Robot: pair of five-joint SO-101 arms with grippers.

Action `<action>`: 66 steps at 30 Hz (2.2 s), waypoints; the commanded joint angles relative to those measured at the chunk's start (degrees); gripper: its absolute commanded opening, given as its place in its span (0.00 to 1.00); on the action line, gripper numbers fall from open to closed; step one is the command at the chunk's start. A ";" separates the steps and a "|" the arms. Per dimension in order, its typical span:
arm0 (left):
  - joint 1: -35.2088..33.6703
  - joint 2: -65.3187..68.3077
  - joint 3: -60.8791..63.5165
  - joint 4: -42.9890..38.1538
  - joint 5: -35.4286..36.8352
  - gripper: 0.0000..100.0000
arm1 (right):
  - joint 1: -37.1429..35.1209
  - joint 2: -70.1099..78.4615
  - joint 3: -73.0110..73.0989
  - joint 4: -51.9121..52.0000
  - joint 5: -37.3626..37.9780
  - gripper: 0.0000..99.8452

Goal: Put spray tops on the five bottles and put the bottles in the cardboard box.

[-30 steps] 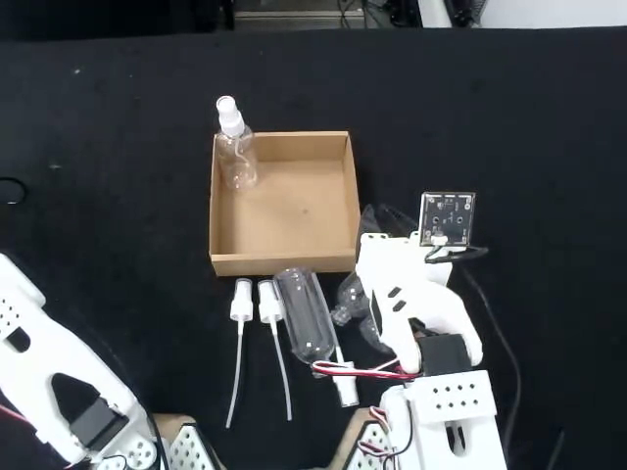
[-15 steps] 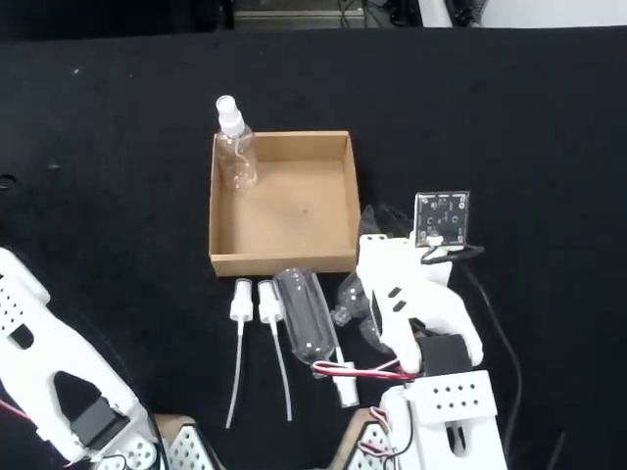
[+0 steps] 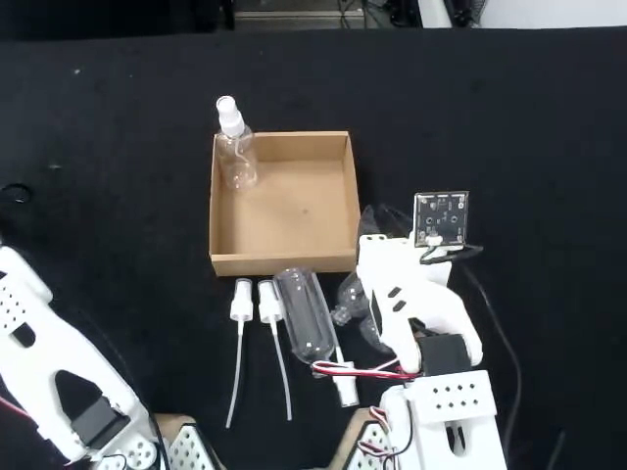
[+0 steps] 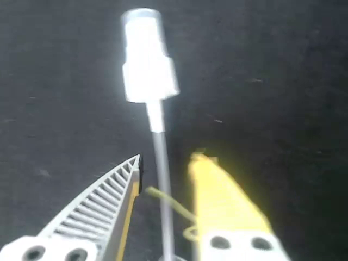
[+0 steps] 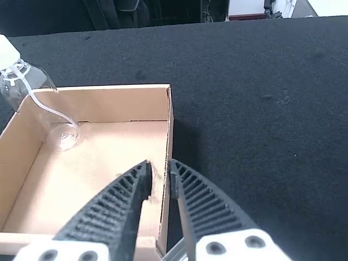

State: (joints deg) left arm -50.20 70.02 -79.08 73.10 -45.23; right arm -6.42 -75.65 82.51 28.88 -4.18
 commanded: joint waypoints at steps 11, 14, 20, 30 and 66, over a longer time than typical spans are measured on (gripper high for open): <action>1.54 -1.85 -8.31 13.63 0.97 0.03 | 0.70 -0.92 -0.13 -2.02 0.35 0.05; 1.98 -1.49 -16.40 20.57 0.97 0.03 | 0.70 -0.92 -0.13 -2.02 0.44 0.05; 4.70 -4.48 -16.31 26.81 1.05 0.03 | 0.88 -0.92 -0.13 -2.02 0.44 0.05; 2.86 -5.10 -16.13 27.69 1.32 0.03 | 0.88 -0.92 -0.22 -2.02 0.44 0.05; 6.99 -36.22 39.69 21.01 5.89 0.03 | 0.88 -0.92 -0.22 -2.02 0.44 0.05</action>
State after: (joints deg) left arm -45.19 42.07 -46.73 97.89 -38.81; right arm -6.42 -75.65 82.51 28.88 -4.18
